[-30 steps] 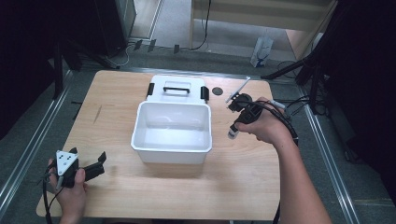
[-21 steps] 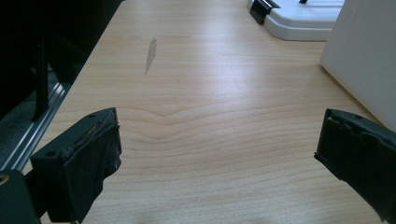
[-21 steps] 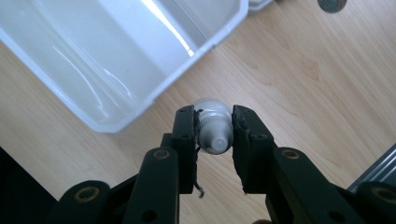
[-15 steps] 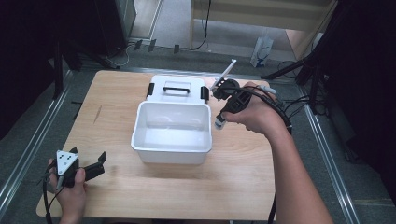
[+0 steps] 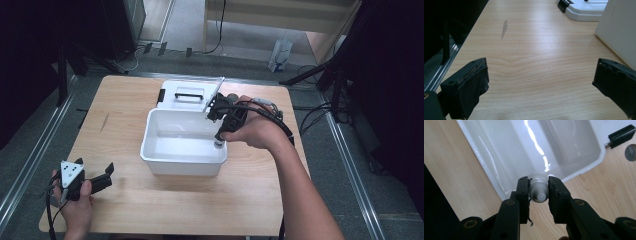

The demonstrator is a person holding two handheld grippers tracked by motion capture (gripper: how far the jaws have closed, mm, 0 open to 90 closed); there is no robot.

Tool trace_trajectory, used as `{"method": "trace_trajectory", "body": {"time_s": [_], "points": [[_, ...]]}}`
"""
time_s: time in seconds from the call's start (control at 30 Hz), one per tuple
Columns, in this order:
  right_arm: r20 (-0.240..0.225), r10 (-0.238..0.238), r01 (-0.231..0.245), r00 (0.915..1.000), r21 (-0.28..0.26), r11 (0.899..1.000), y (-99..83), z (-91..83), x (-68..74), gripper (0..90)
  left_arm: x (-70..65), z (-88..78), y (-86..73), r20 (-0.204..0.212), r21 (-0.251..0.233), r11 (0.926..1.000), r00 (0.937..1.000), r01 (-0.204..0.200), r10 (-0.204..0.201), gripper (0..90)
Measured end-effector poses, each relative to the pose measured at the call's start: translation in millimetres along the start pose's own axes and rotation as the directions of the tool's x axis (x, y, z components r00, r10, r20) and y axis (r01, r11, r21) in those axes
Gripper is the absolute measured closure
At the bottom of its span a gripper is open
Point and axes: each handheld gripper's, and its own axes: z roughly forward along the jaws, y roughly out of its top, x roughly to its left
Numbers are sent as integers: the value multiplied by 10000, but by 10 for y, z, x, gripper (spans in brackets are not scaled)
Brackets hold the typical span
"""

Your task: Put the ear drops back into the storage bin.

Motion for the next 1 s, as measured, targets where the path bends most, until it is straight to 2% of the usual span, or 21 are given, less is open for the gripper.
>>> {"method": "trace_trajectory", "body": {"time_s": [0.03, 0.07, 0.23, 0.27, 0.43, 0.53, 0.57, 0.67, 1.0], "points": [[0, 0, 0, 10000, 0, 10000, 0, 0, 0, 719, 0, 0, 0, 0, 0, 10000, 10000, 0, 0, 5], [0, -151, 151, 9999, 138, 9998, -12, 97, 8, 719, 0, 0, 0, 3, 1, 10000, 10000, 4, -4, 5], [43, -505, 504, 9987, 244, 9984, -48, 268, 5, 719, -1, 1, 1, 2, 17, 10000, 10000, -21, 21, 5], [74, -686, 684, 9976, 305, 9972, -63, 352, 3, 719, -1, 1, 1, 0, 8, 10000, 10000, -45, 45, 5], [171, -979, 974, 9951, 258, 9949, -76, 506, 7, 718, -5, 3, 0, -13, -9, 10000, 10000, -62, 62, 5], [218, -1466, 1458, 9890, 349, 9887, -77, 655, 11, 718, -9, 3, -1, -15, -12, 10000, 10000, -47, 47, 5], [218, -1466, 1458, 9890, 349, 9887, -77, 655, 11, 718, -9, 3, -1, -15, -12, 10000, 10000, -47, 47, 5], [255, -1924, 1906, 9810, 583, 9799, -65, 777, 29, 717, -9, 1, 0, -4, 32, 10000, 10000, -87, 87, 5], [309, -2298, 2243, 9728, 1250, 9665, -22, 1027, 48, 715, -10, 2, 0, 12, 37, 9999, 10000, -94, 94, 5]]}}
